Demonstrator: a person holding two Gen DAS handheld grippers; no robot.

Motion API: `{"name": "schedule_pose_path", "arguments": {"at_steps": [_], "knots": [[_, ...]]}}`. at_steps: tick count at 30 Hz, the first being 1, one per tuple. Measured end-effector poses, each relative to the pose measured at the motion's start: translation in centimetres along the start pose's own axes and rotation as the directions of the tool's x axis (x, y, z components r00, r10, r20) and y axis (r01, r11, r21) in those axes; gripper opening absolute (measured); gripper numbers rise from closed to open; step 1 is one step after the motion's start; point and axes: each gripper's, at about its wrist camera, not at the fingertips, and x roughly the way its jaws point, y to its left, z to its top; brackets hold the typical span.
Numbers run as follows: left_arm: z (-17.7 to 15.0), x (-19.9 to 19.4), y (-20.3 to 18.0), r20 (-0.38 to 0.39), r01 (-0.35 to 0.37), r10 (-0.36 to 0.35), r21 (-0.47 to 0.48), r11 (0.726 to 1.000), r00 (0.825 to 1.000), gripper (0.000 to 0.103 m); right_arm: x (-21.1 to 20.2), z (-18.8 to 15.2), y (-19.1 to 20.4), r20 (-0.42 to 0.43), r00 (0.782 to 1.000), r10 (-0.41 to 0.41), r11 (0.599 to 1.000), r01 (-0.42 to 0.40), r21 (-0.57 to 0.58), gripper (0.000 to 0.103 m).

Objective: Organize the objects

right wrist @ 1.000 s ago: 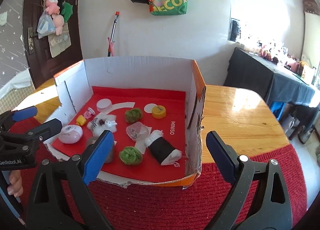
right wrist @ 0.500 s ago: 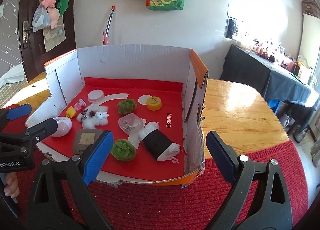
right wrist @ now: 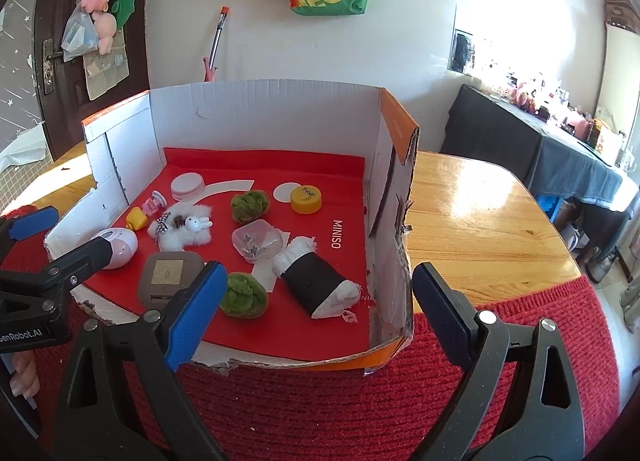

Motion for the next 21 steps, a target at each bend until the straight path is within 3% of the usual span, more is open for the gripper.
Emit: {"name": "schedule_pose_path", "arguments": {"at_steps": [21], "knots": [[-0.02,0.15,0.3,-0.009,-0.001,0.001,-0.01,1.0,1.0,0.103,0.16,-0.06,-0.31,-0.018,1.0,0.002,1.0,-0.002,0.009,0.095]]}}
